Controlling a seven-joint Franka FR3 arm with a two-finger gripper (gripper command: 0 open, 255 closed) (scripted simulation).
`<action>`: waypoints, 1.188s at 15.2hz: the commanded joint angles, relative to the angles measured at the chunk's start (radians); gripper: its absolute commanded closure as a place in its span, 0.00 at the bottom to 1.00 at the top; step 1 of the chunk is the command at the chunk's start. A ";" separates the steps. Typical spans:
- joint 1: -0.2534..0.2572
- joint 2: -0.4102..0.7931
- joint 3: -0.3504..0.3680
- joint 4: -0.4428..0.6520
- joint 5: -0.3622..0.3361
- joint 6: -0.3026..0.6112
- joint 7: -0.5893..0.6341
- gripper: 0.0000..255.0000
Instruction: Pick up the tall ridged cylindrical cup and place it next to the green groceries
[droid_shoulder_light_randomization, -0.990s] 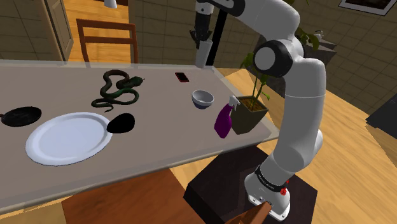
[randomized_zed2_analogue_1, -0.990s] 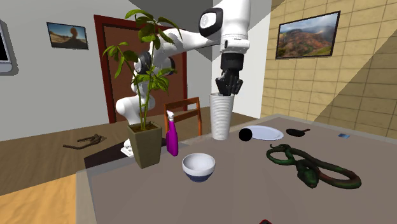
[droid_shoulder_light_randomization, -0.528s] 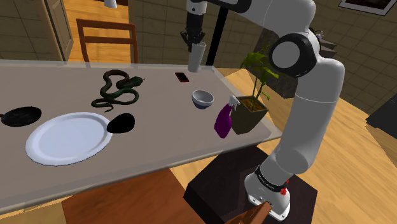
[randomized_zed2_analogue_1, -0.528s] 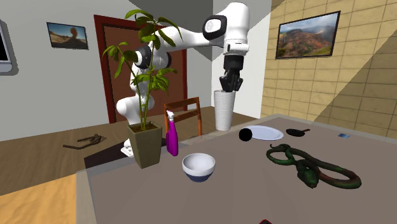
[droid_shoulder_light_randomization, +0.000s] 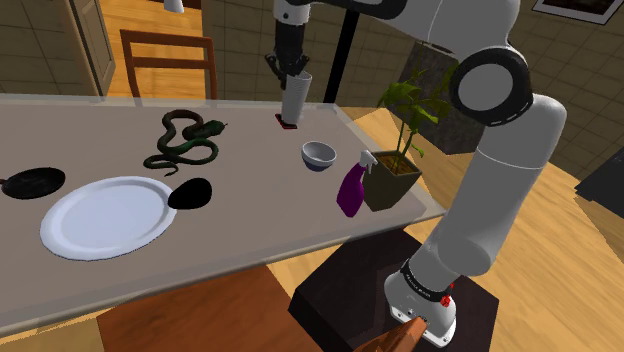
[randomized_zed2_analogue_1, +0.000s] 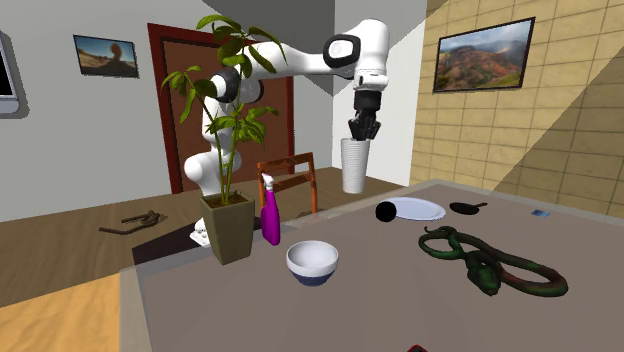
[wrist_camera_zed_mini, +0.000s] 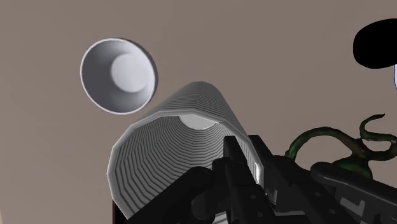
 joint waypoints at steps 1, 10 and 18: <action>0.029 -0.009 0.018 -0.003 -0.002 -0.010 0.047 1.00; 0.151 -0.021 0.100 -0.017 -0.008 -0.026 0.249 1.00; 0.270 0.044 0.170 0.074 -0.024 -0.068 0.430 1.00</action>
